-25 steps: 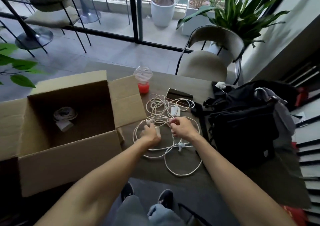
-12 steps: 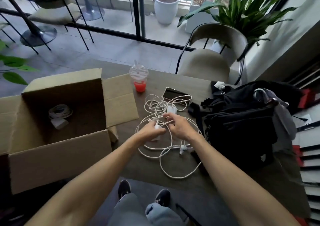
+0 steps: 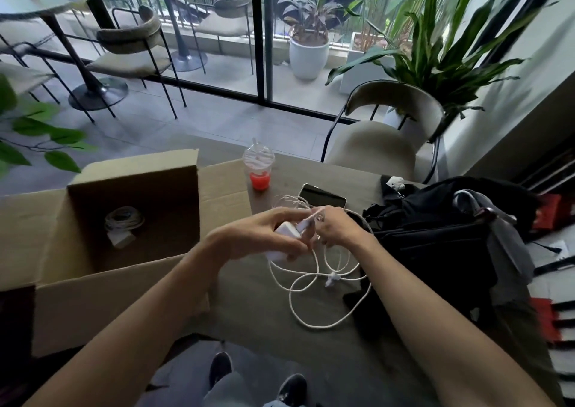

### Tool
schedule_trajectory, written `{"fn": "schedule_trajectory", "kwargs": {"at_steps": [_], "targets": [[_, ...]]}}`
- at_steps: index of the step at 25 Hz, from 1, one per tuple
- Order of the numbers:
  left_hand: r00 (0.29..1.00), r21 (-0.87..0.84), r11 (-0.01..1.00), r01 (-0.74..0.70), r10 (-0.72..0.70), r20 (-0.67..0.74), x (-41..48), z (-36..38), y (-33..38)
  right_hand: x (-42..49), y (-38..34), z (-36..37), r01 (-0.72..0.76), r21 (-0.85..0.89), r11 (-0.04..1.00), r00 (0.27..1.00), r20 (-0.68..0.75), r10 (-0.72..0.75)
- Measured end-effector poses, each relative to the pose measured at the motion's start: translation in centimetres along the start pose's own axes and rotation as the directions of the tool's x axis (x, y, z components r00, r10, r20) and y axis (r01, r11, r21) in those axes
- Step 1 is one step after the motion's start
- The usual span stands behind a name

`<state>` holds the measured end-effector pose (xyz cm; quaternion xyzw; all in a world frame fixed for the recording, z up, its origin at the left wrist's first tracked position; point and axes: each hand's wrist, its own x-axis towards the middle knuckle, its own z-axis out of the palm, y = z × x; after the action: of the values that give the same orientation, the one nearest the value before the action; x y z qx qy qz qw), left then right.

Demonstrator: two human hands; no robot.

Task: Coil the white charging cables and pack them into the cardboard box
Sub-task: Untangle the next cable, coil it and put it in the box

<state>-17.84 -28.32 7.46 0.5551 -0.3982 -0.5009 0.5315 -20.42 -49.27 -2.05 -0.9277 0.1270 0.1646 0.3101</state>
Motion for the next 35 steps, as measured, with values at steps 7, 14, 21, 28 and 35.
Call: {"fn": "schedule_trajectory", "kwargs": {"at_steps": [7, 14, 21, 28, 35], "targets": [[0.902, -0.362, 0.841, -0.402, 0.296, -0.315, 1.8, -1.5, 4.1, -2.1, -3.6, -2.2, 0.290, -0.180, 0.940, 0.889, -0.314, -0.335], [0.539, 0.775, 0.627, 0.080, 0.627, -0.563, 6.3, -4.8, 2.6, -4.9, -5.9, -5.3, 0.439, 0.050, 0.897, 0.875, -0.252, -0.414], [0.954, 0.577, 0.802, 0.154, 0.031, -0.297, 4.7, -5.6, 5.3, -6.4, -5.3, -10.8, 0.581, -0.047, 0.812, 0.699, -0.483, -0.528], [0.927, -0.764, 0.577, -0.287, 0.370, -0.068, 3.7, -2.0, 5.6, -6.4, -5.6, -7.2, 0.502, 0.472, 0.725, 0.864, -0.306, -0.399], [0.603, 0.870, 0.492, 0.027, 0.686, -0.407, 5.9, -3.1, 3.9, -7.1, -8.4, -8.8, 0.354, 0.142, 0.925, 0.934, -0.107, -0.341]]}}
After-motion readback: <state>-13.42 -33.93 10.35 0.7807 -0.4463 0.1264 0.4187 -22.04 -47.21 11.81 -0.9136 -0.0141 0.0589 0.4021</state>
